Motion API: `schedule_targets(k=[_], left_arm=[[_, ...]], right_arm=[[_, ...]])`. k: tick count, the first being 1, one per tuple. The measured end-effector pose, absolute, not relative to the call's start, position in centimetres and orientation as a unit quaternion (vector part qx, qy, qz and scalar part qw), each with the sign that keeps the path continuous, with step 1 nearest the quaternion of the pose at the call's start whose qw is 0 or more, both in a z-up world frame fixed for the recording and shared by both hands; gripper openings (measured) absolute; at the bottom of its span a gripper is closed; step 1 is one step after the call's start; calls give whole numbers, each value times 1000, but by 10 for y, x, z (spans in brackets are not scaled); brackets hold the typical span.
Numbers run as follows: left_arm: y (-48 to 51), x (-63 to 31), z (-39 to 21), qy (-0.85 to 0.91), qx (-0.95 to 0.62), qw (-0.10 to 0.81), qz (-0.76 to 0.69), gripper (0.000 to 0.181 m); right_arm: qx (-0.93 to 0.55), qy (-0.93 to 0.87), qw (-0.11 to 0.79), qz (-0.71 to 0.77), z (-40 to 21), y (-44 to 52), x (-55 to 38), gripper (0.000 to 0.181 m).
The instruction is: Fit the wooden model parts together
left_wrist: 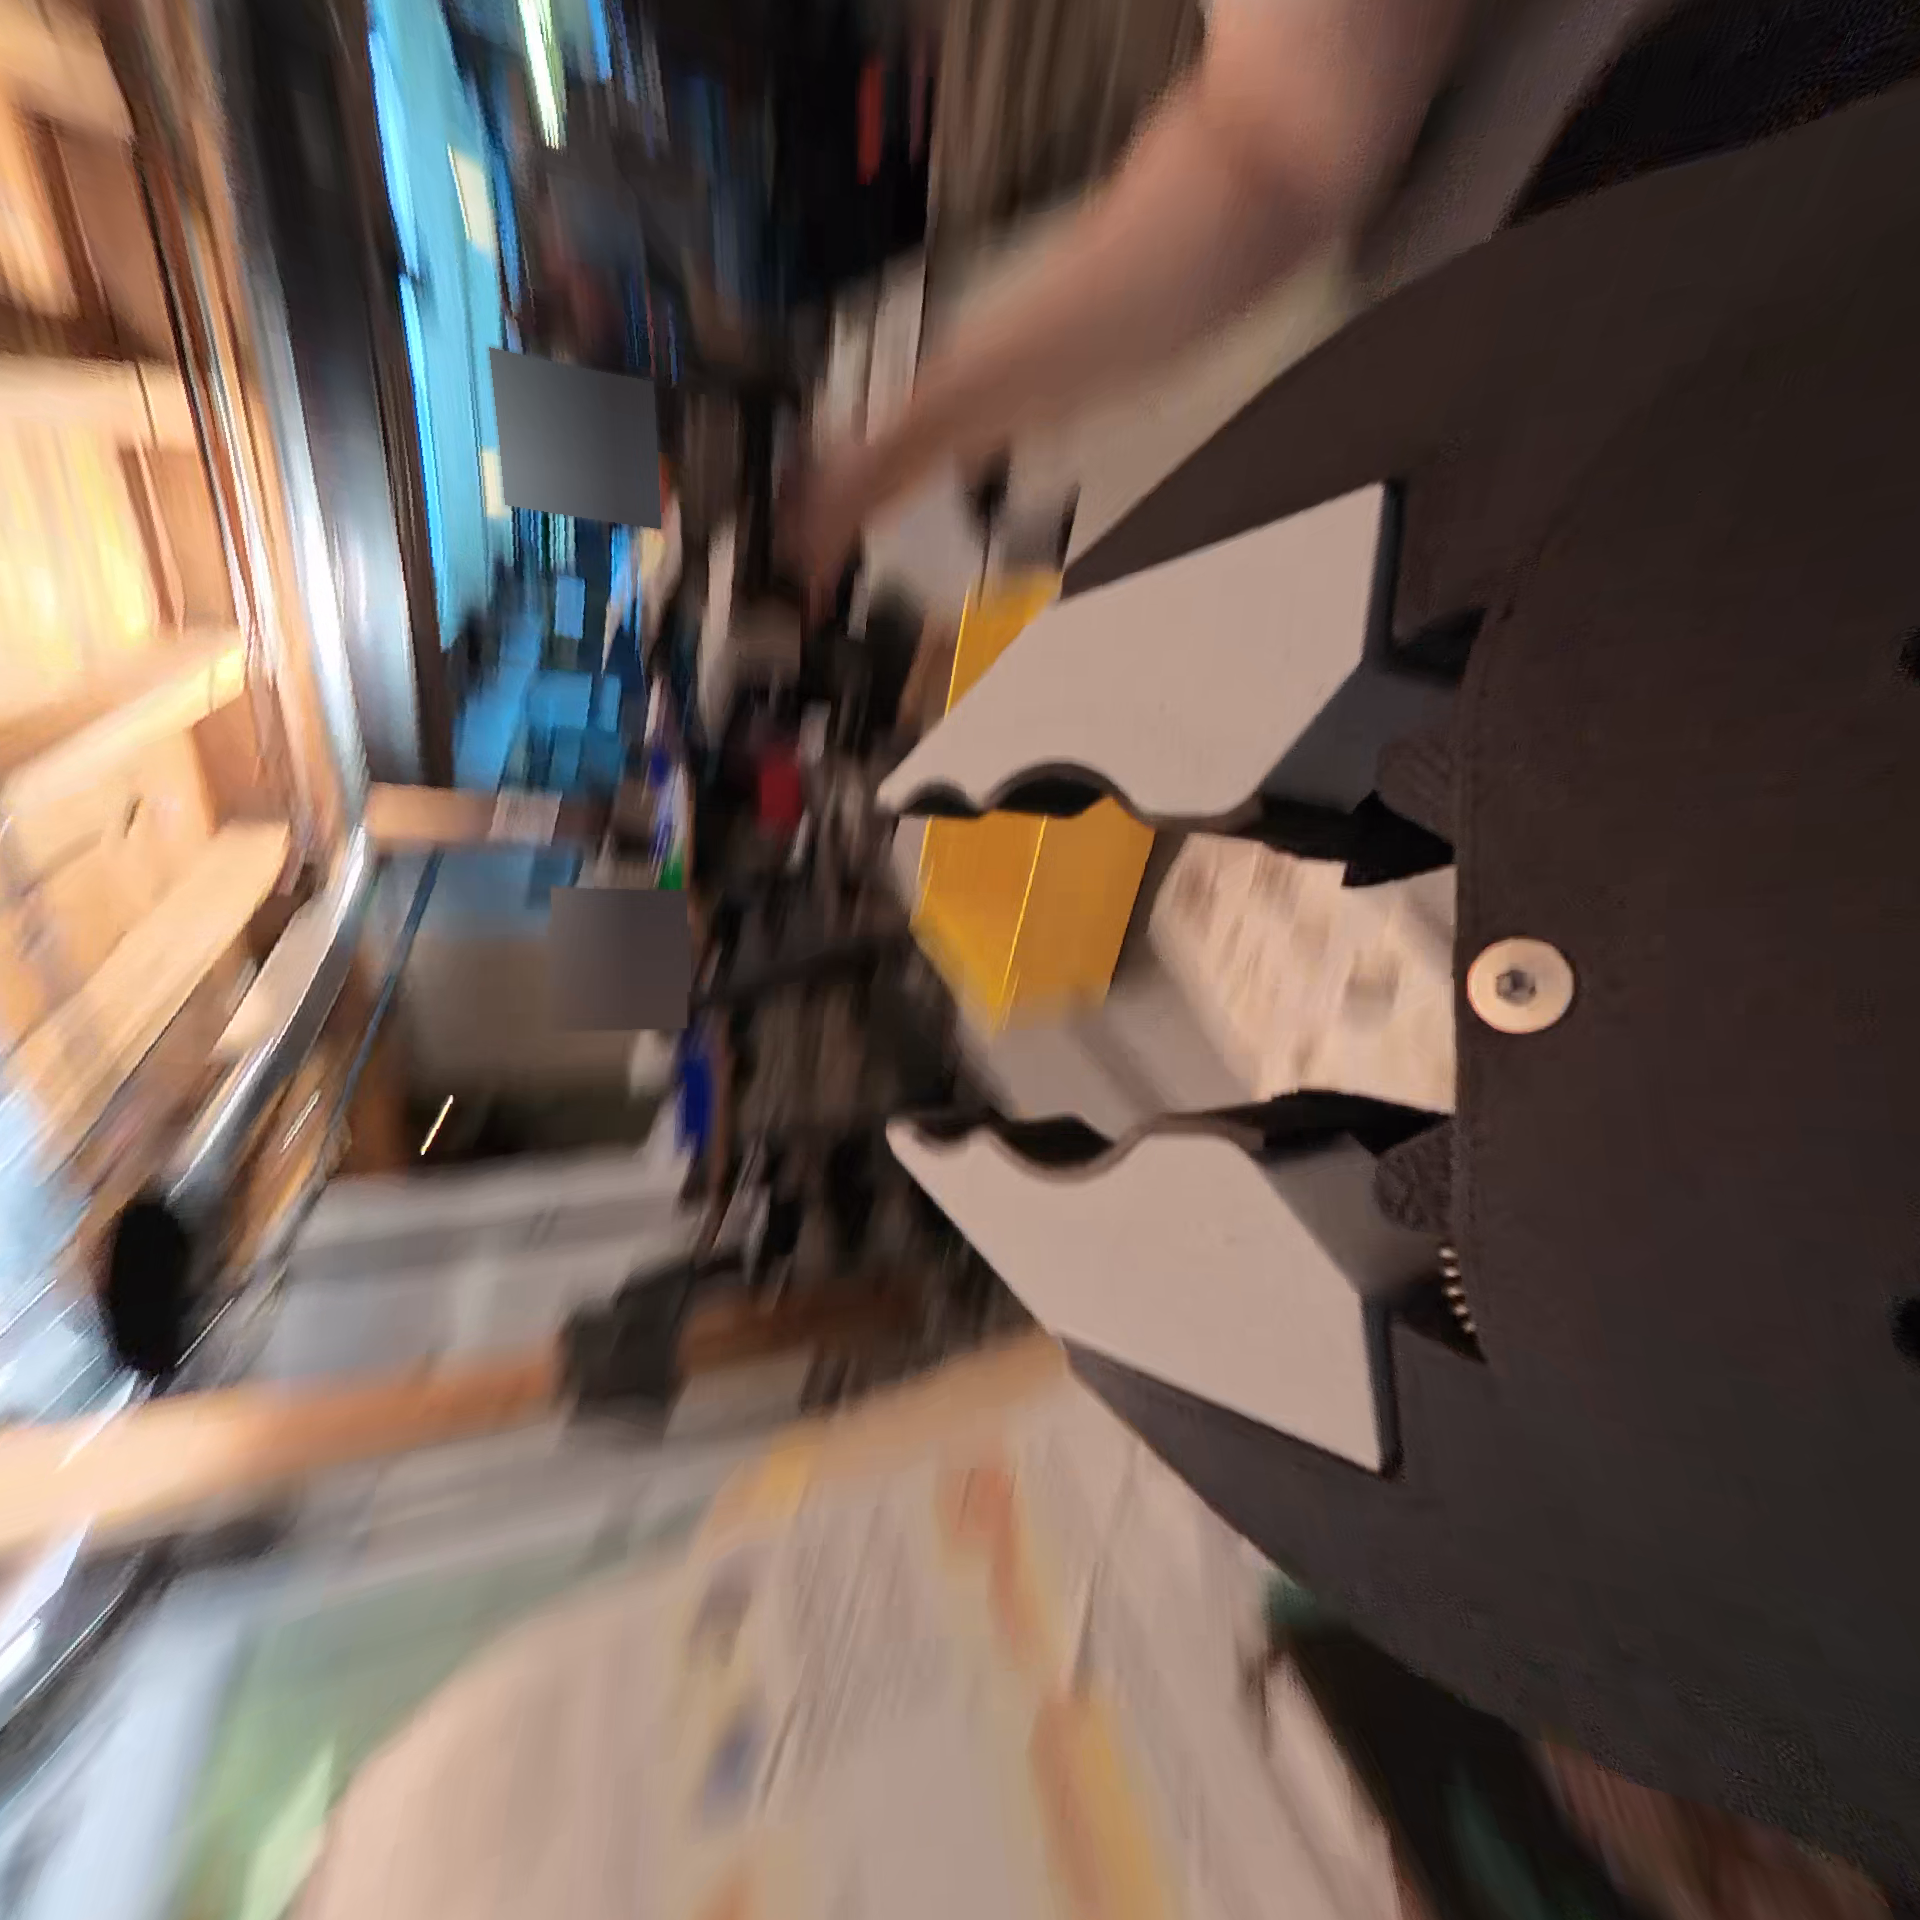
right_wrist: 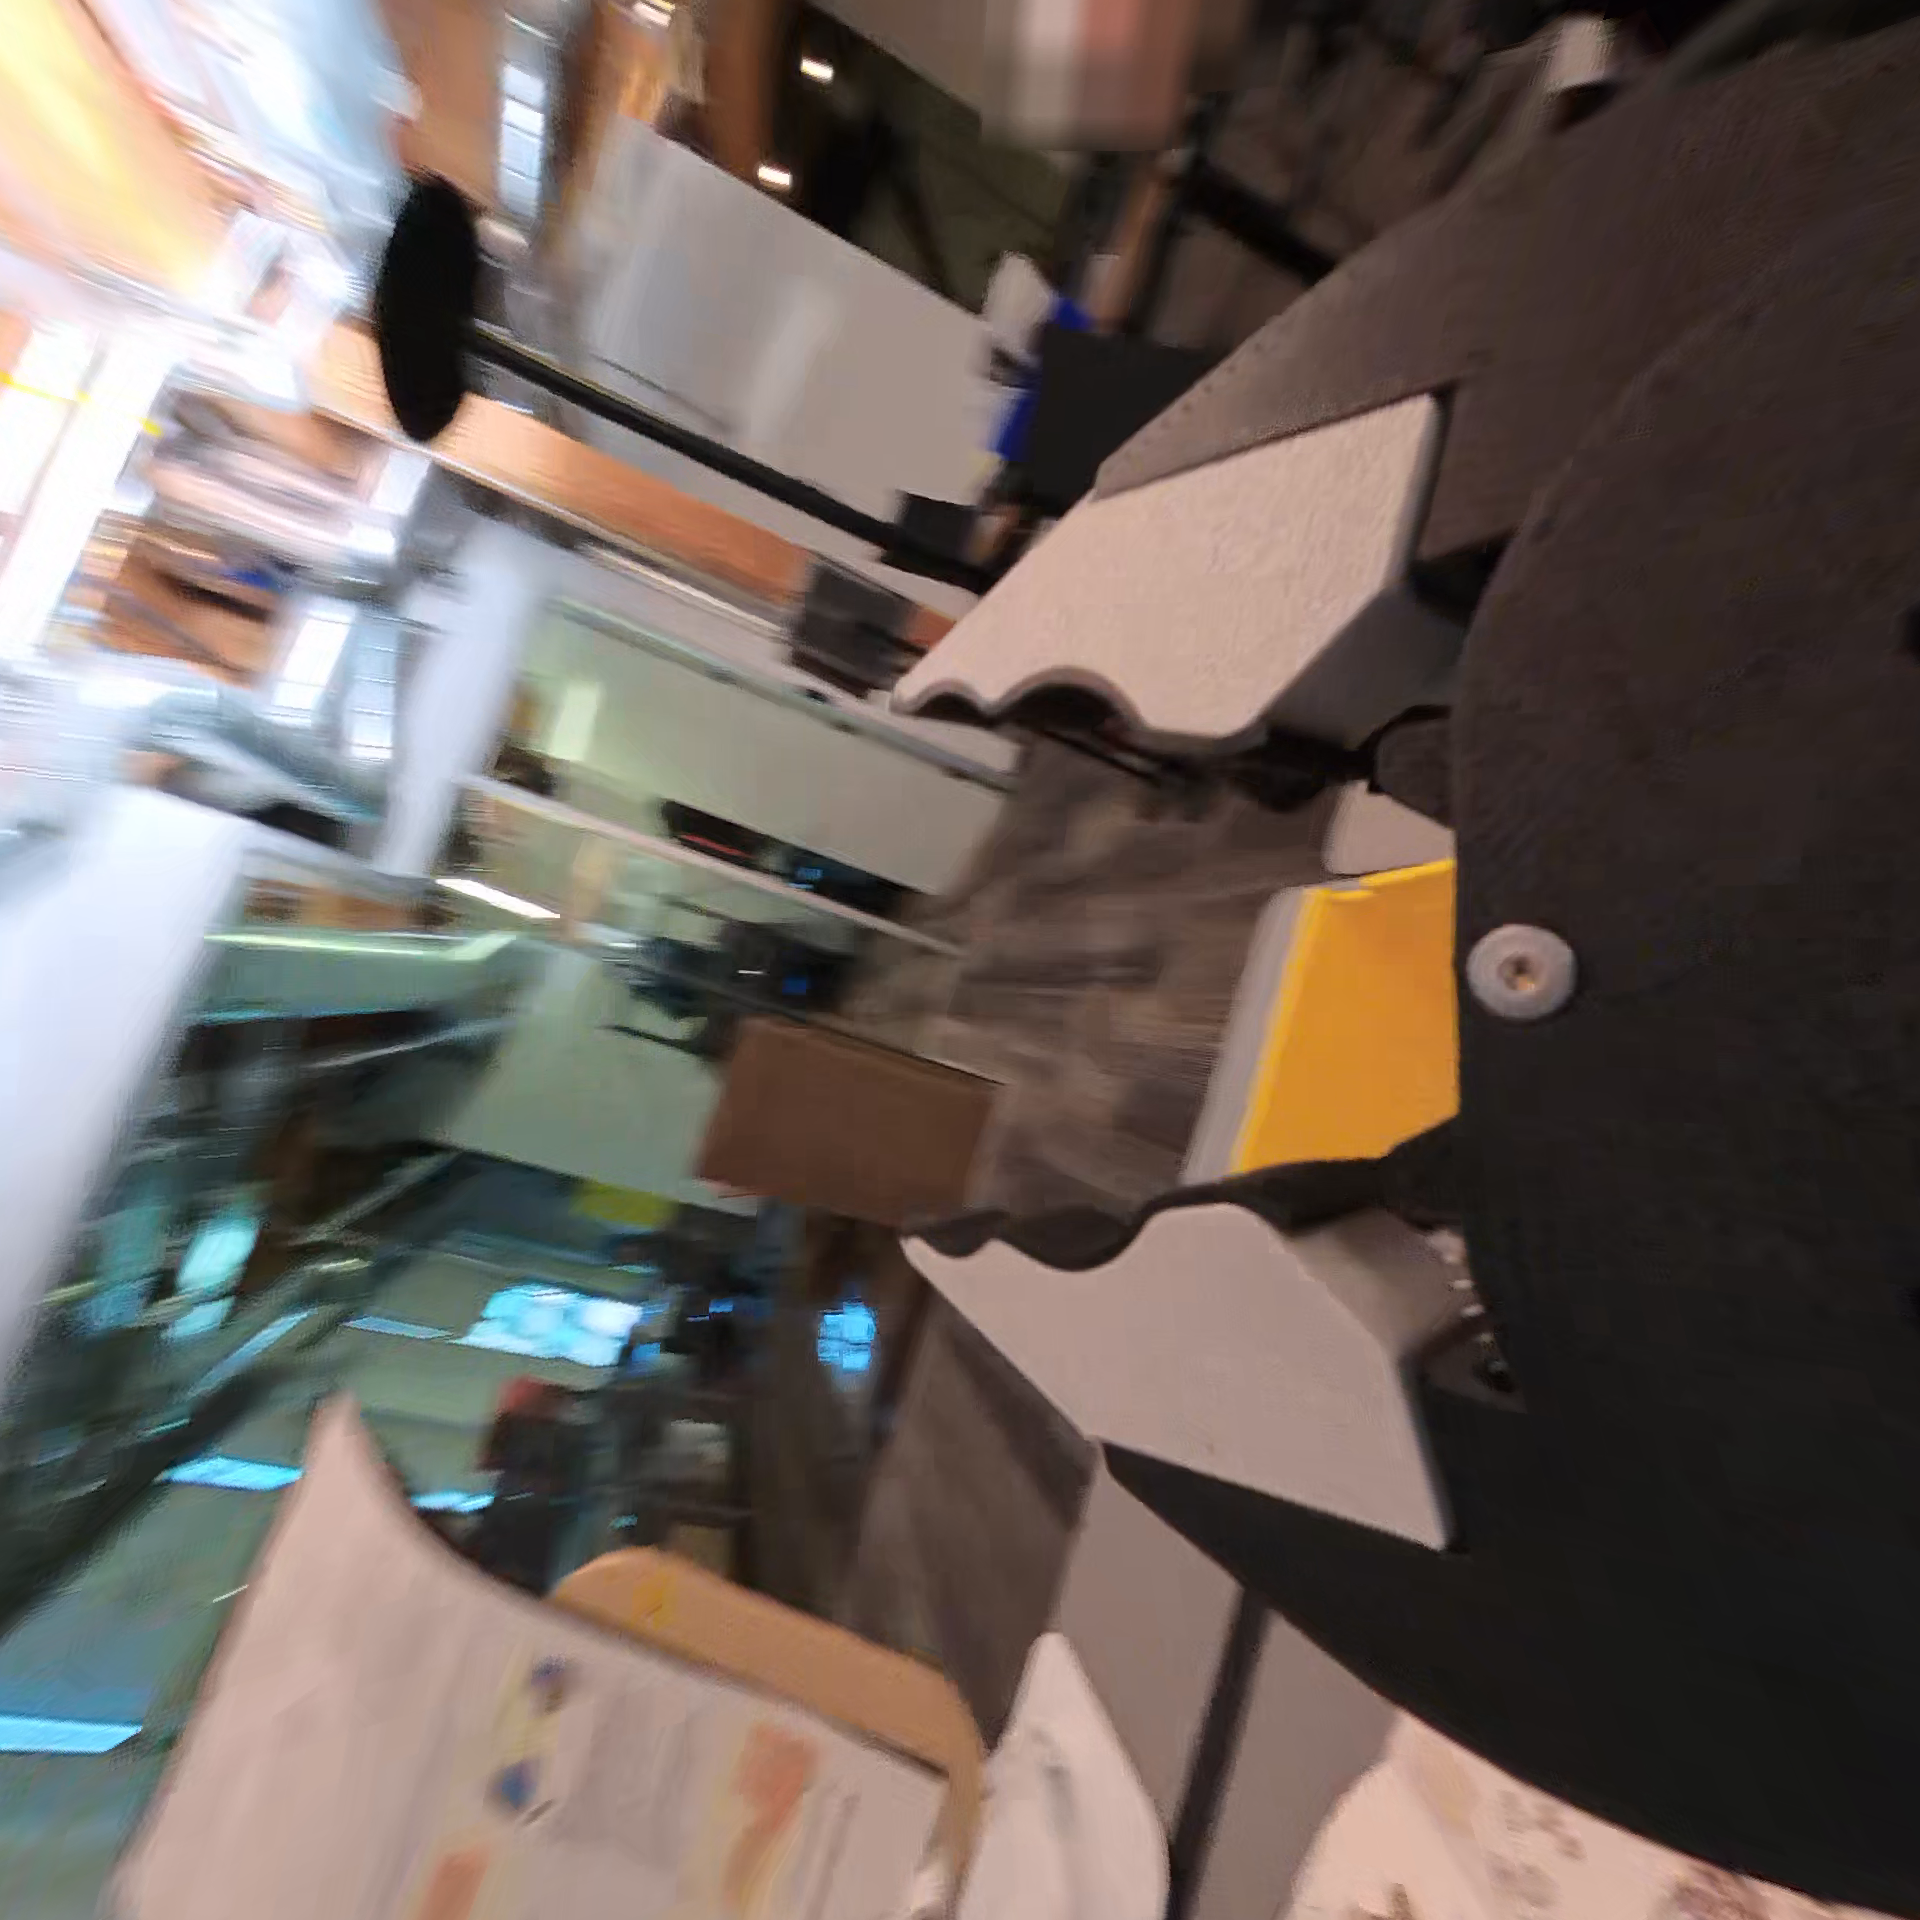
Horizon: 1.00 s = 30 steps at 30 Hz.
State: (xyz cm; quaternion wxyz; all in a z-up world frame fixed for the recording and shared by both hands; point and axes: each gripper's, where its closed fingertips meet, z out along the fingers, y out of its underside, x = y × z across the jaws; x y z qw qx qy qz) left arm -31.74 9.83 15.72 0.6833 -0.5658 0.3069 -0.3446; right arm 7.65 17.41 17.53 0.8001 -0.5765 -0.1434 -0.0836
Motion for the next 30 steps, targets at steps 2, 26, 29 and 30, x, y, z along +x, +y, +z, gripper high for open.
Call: schedule_targets(k=[2,26,29,30], left_arm=[[103,-336,170,276,-550,743,-262,76],[69,-342,167,329,-540,763,-133,0],[74,-367,156,294,-590,747,-80,19],[74,-381,154,272,-603,749,-50,36]], right_arm=[[-530,-173,828,-56,191,158,53,117],[-480,-372,795,4,162,138,-89,0],[-479,-355,799,-81,164,147,-78,25],[-474,-363,797,-94,164,148,-79,38]])
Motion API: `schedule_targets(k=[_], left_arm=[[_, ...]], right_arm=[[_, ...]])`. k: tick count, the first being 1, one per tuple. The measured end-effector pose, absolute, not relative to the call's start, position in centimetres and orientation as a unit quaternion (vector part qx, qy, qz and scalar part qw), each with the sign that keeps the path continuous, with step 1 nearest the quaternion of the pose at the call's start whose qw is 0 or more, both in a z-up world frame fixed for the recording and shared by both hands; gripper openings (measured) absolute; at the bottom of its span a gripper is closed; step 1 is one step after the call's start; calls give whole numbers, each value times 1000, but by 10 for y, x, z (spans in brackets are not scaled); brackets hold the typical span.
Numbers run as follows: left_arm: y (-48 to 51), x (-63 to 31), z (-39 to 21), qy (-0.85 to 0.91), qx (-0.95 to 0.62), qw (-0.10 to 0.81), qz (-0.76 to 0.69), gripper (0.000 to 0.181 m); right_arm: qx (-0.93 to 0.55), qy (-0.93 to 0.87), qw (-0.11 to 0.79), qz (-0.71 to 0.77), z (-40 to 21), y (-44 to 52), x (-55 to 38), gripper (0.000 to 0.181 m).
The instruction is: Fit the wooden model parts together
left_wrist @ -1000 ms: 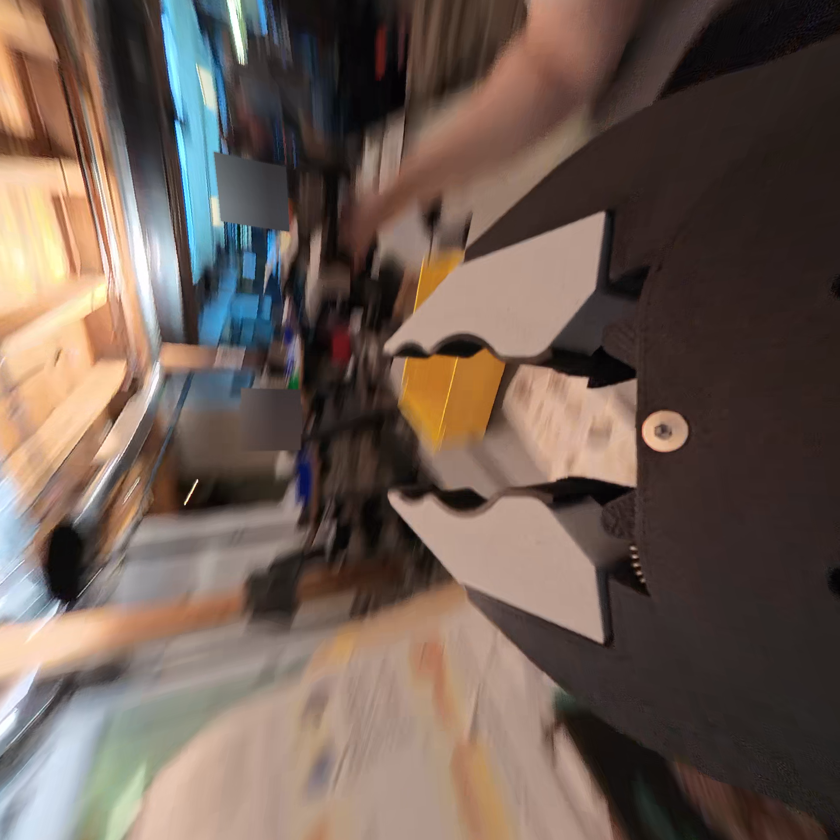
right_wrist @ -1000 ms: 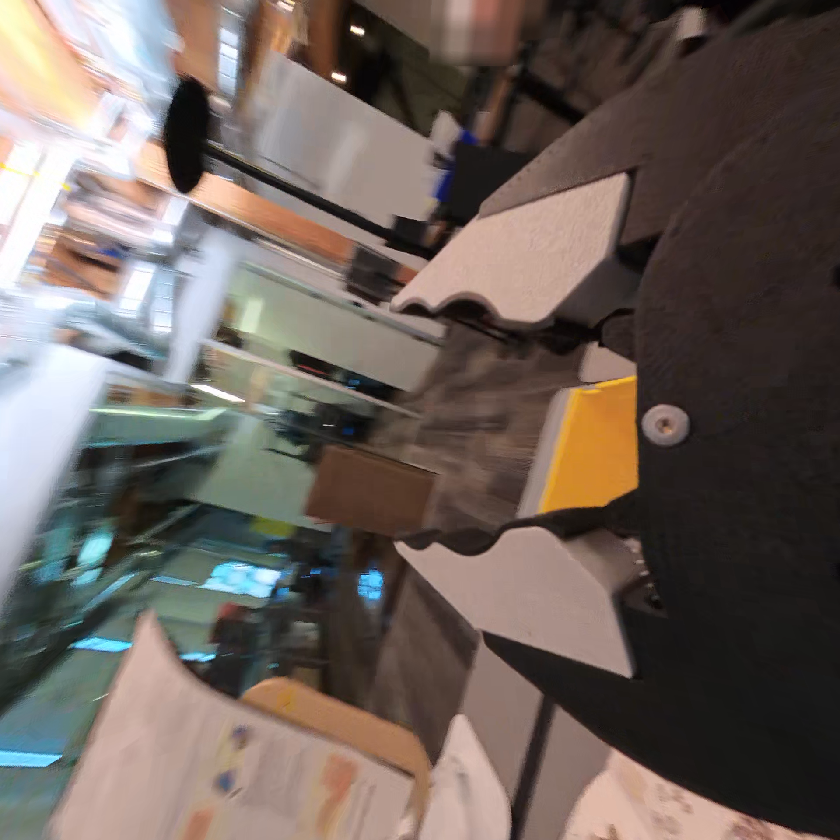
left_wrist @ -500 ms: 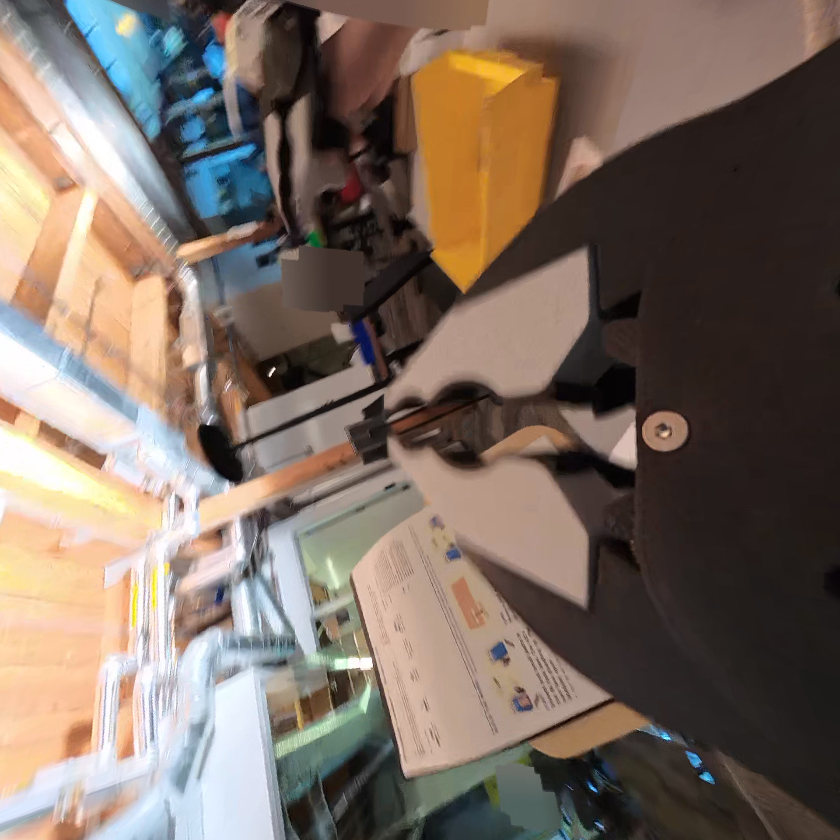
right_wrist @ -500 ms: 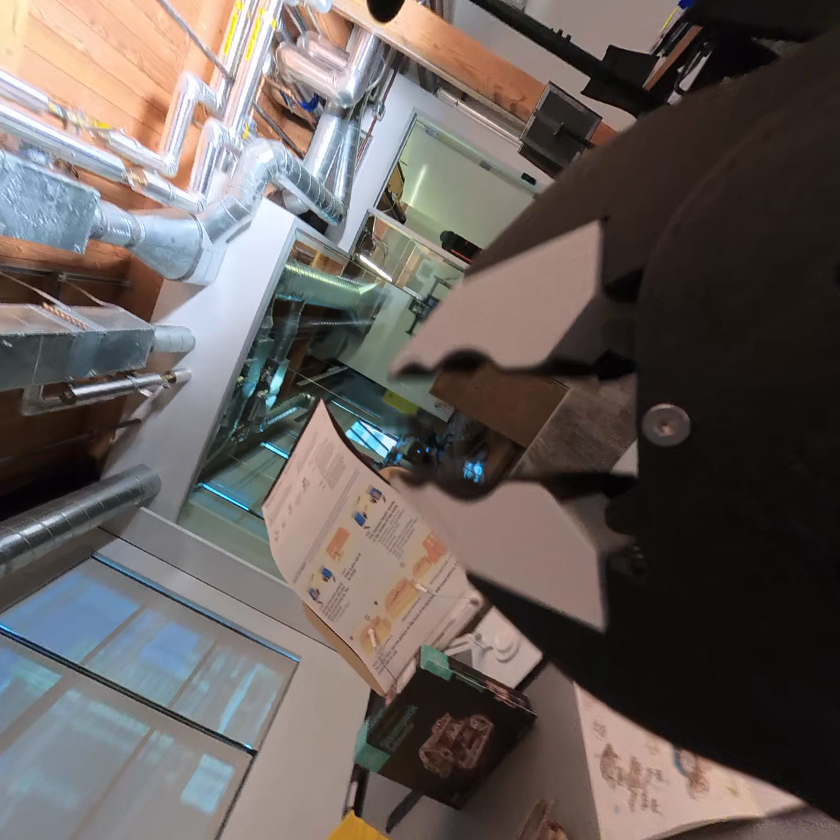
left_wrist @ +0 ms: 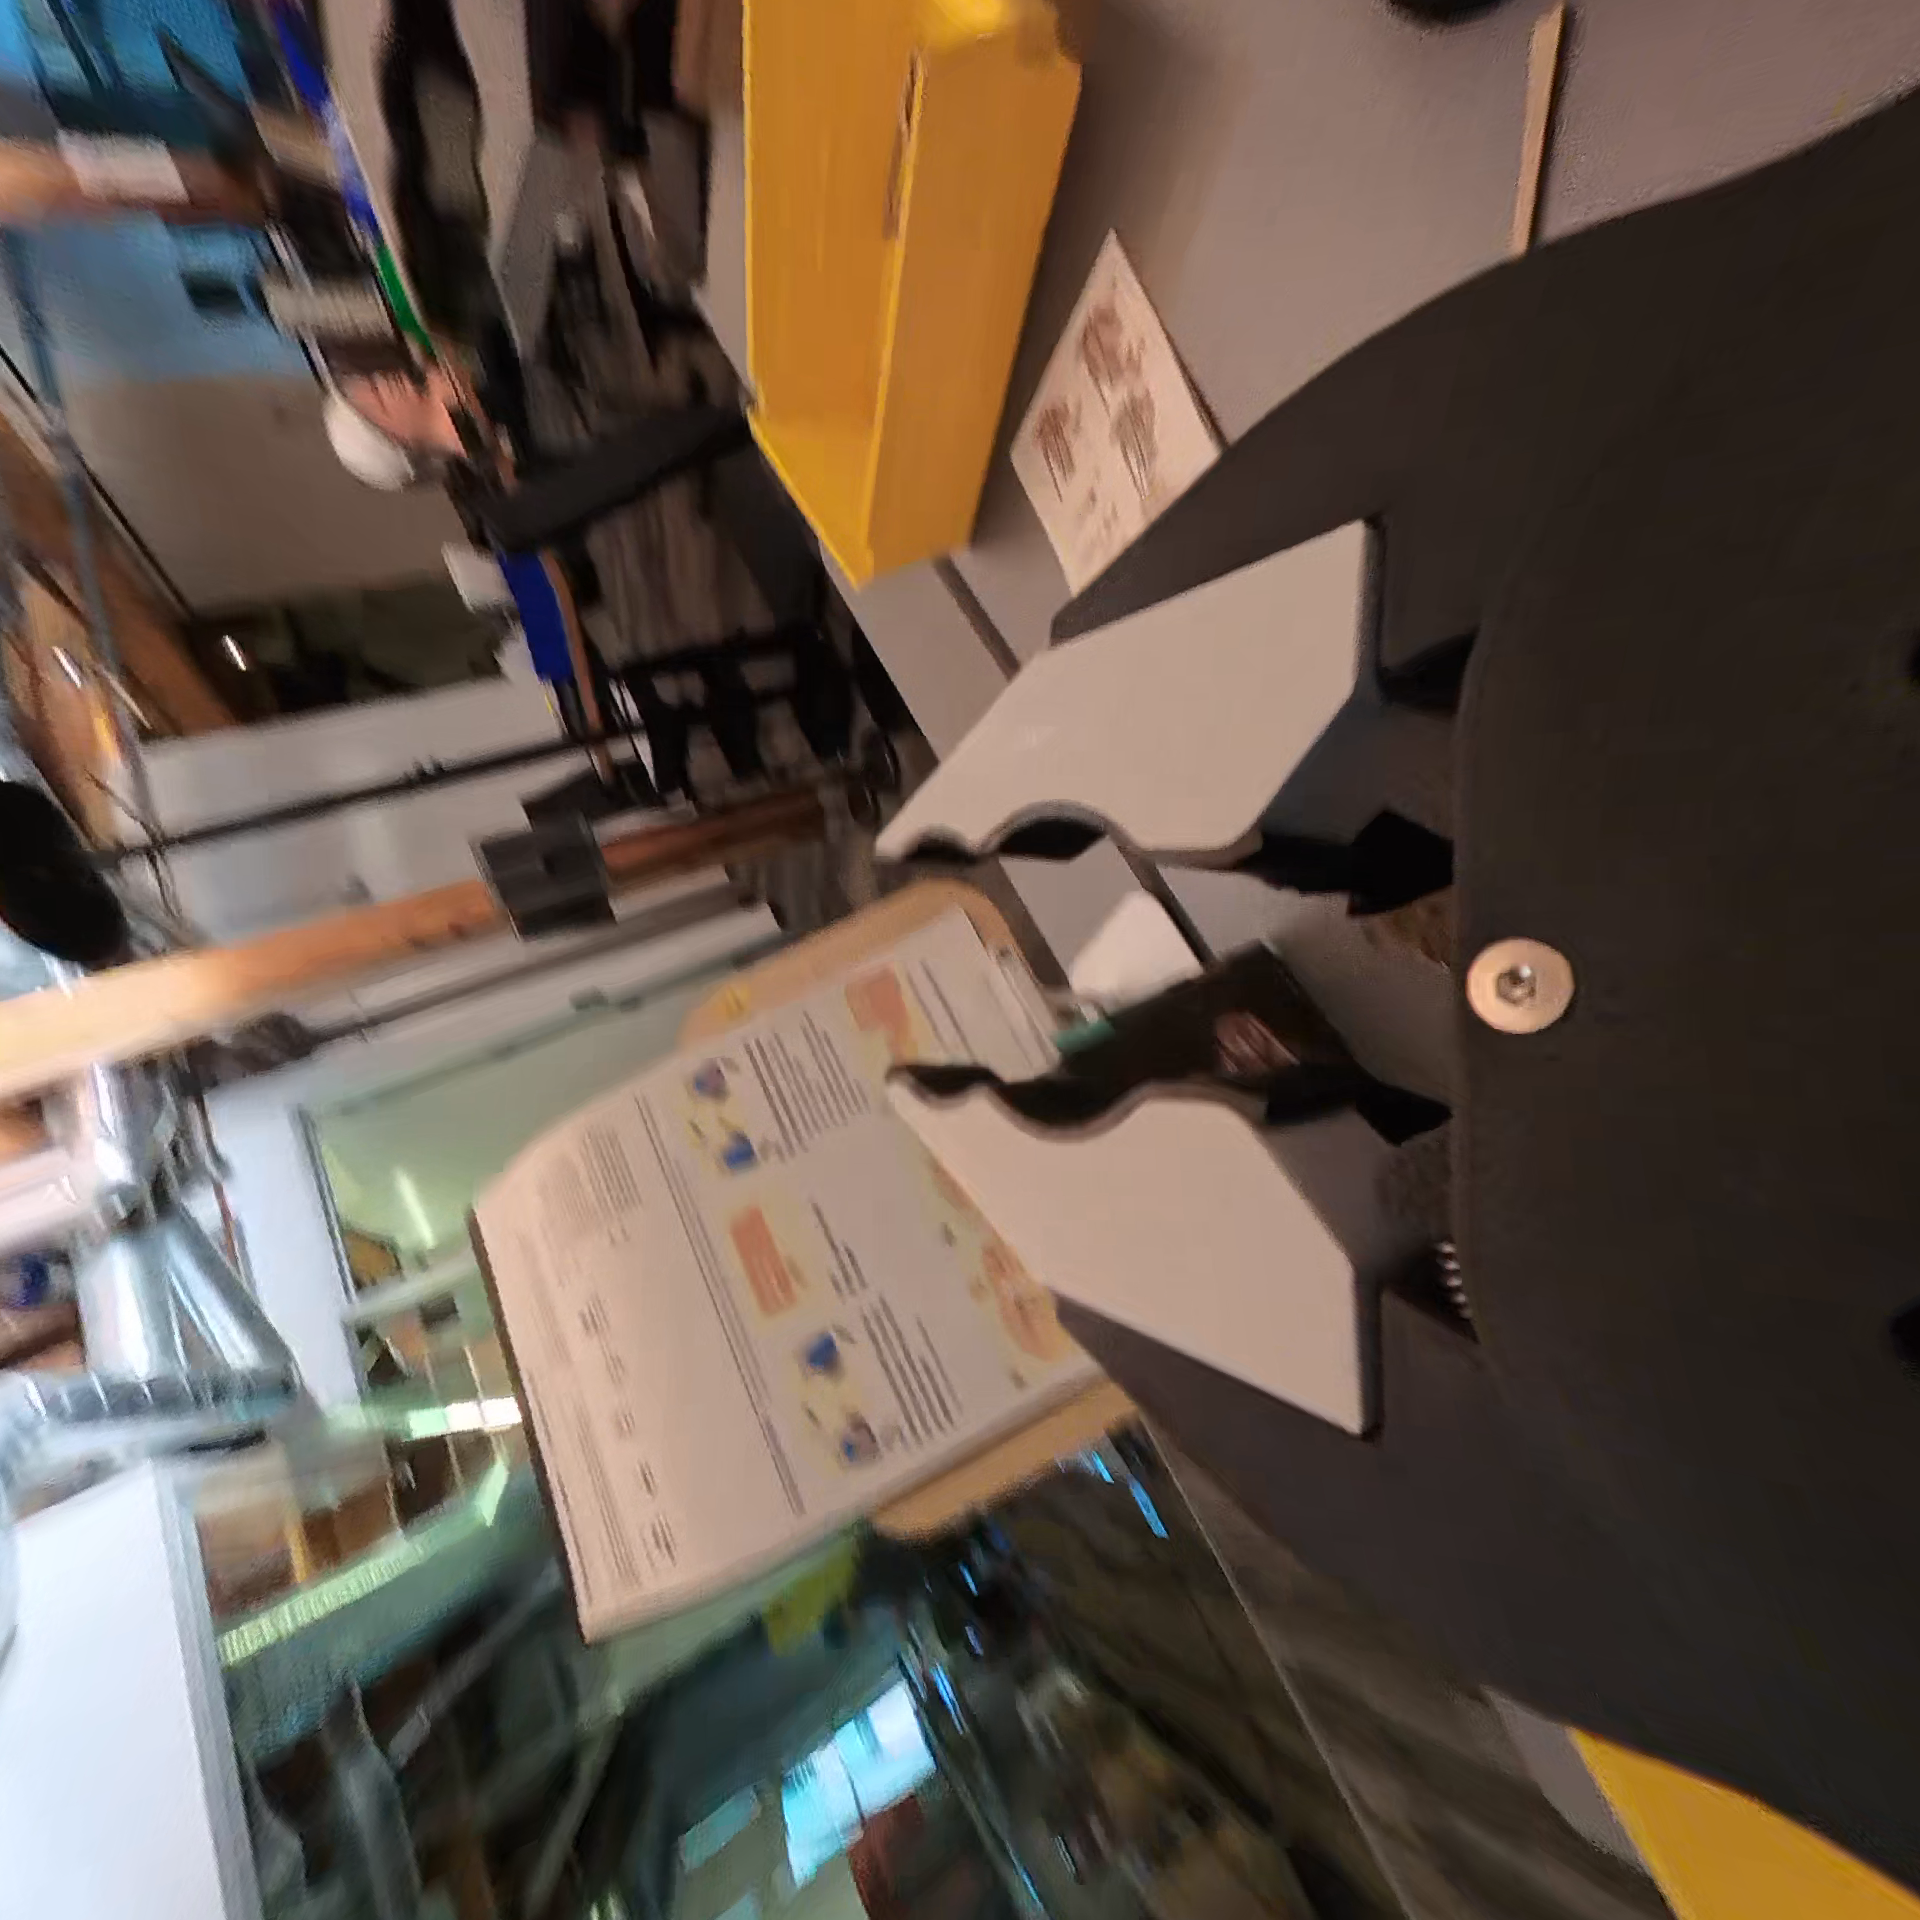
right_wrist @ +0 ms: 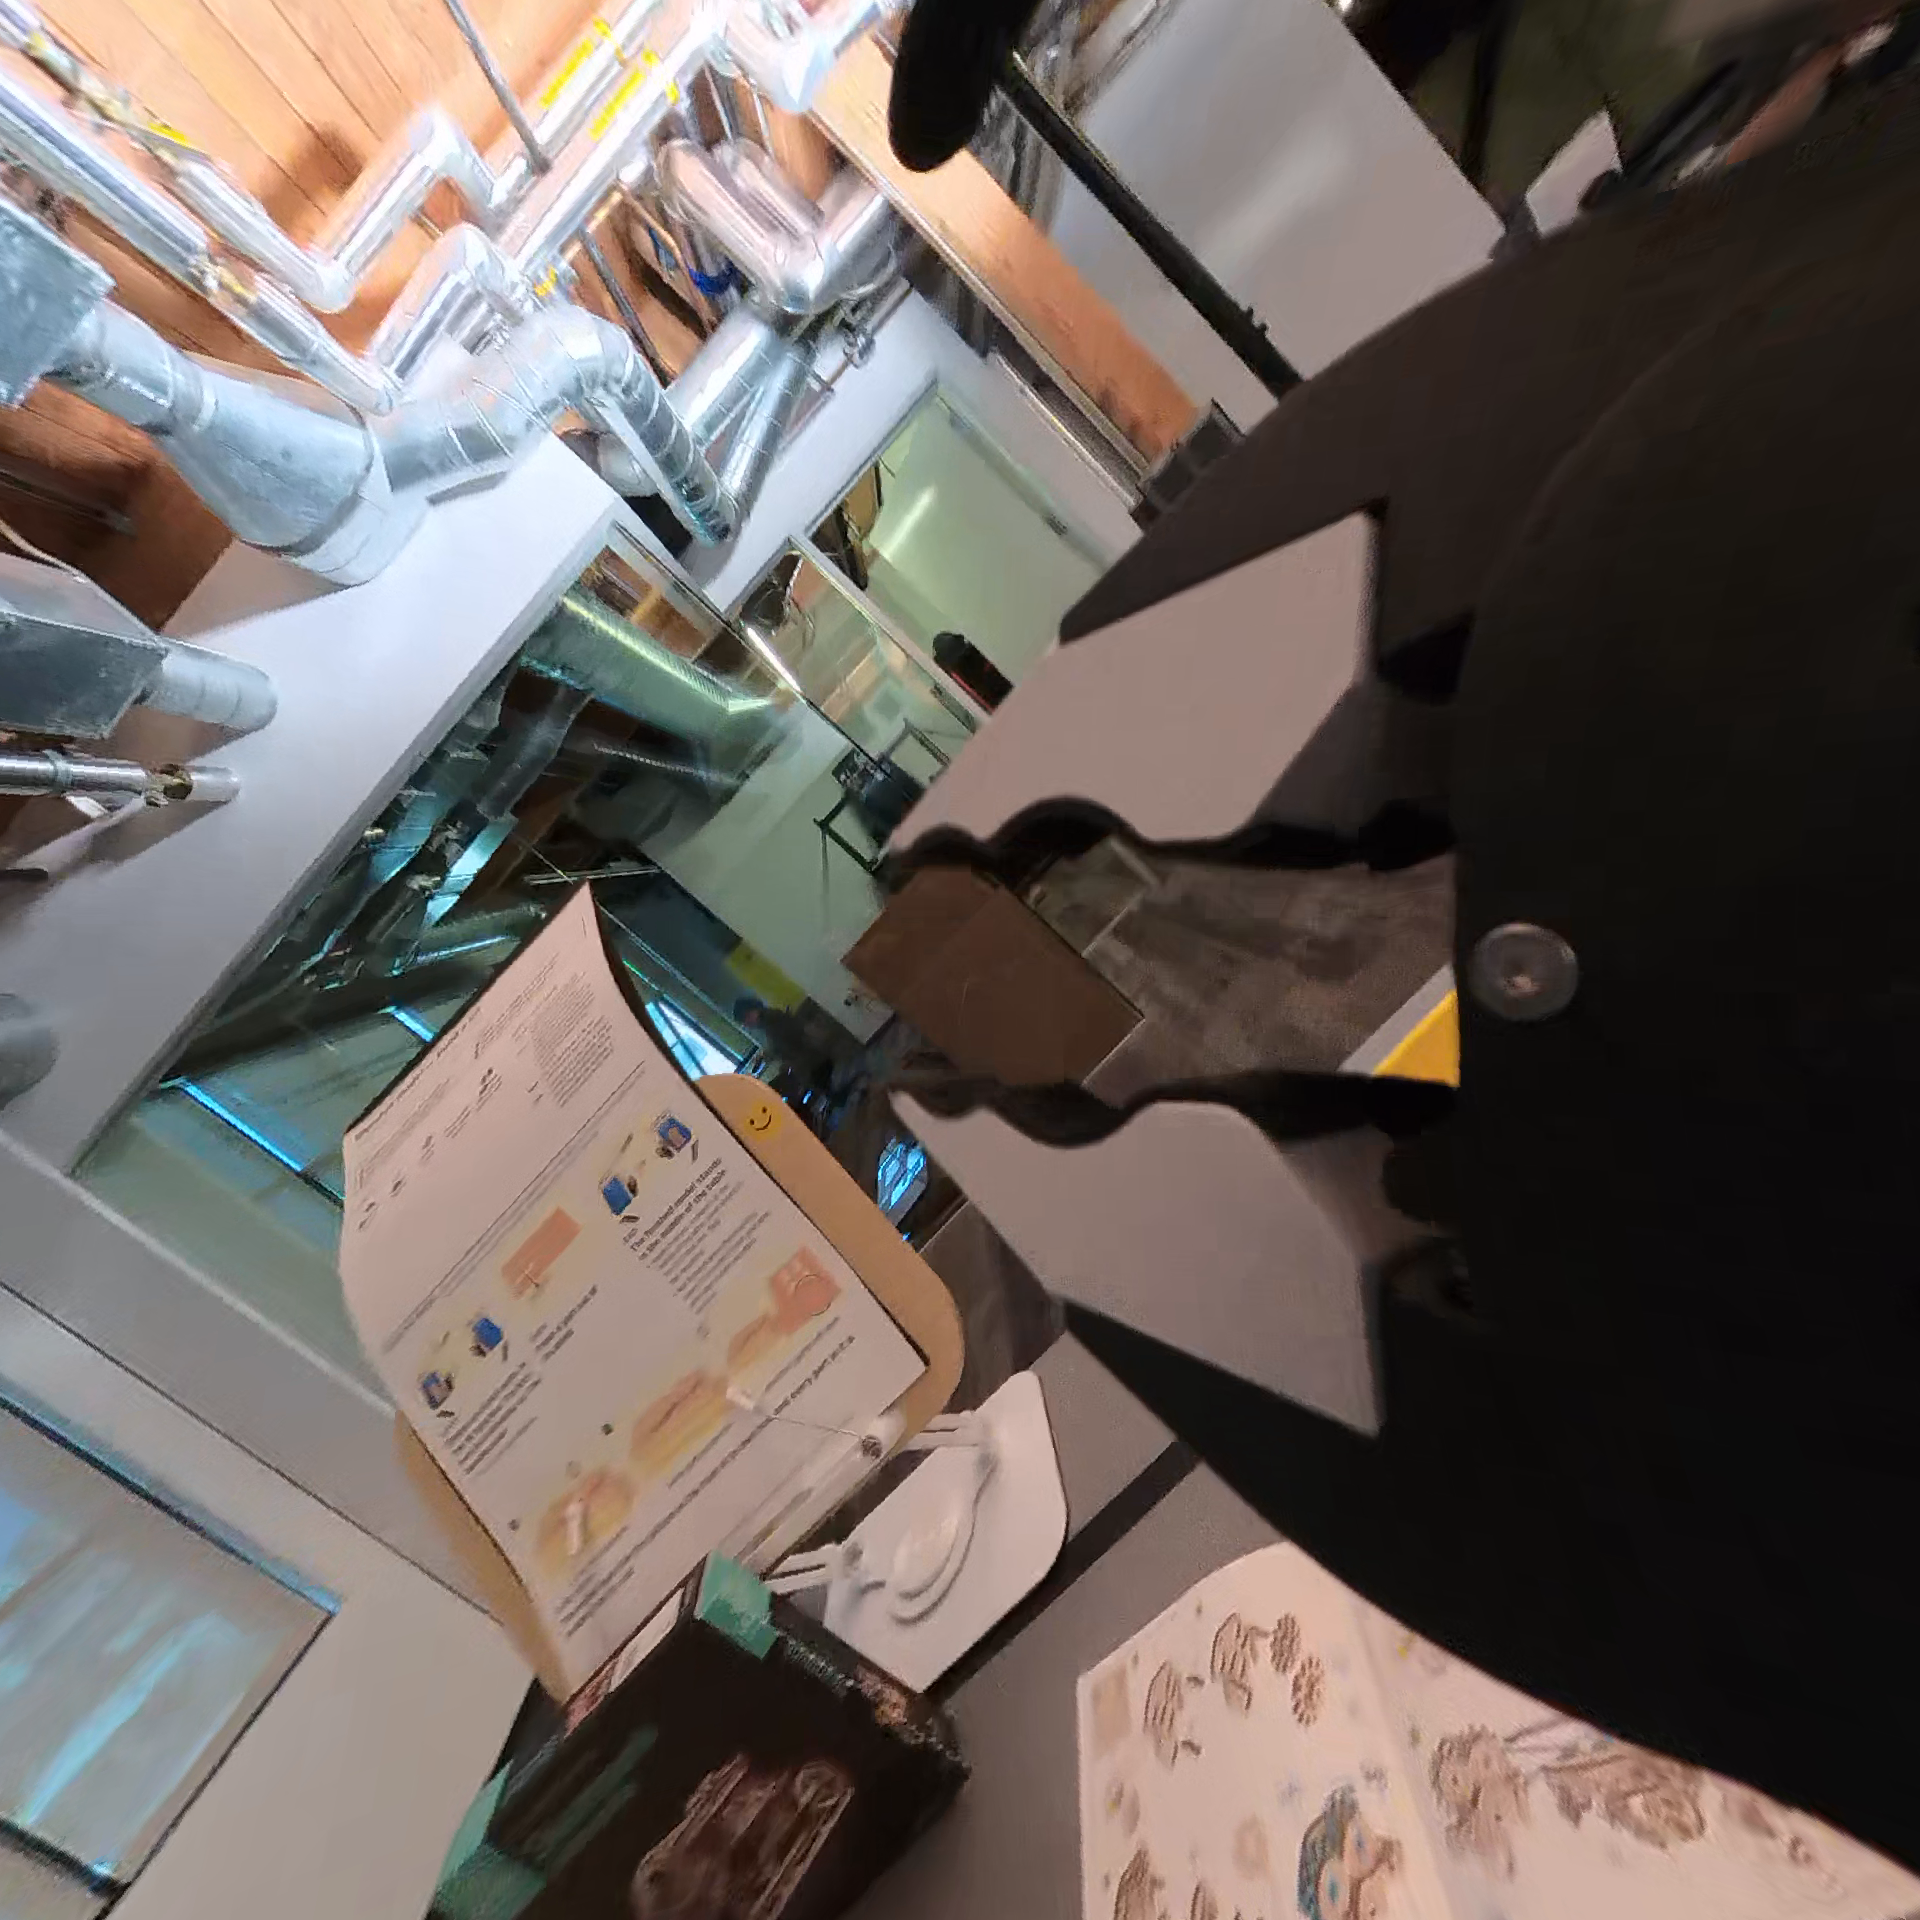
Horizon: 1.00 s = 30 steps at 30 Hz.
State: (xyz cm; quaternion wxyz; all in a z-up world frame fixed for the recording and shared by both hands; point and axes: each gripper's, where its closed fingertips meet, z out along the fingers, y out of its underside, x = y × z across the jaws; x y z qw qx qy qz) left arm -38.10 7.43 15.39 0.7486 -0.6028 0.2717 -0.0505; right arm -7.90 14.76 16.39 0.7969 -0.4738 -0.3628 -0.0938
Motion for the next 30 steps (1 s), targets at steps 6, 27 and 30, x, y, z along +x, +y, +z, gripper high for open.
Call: schedule_targets(k=[6,27,30], left_arm=[[64,-498,125,159,-680,693,179,116],[-48,-673,97,135,-658,557,488,0],[-41,-690,88,100,-687,581,424,12]], right_arm=[[-514,-341,774,-140,156,170,-73,123],[-473,-408,767,-148,142,151,-105,0],[-461,-382,786,-153,153,149,-100,30]])
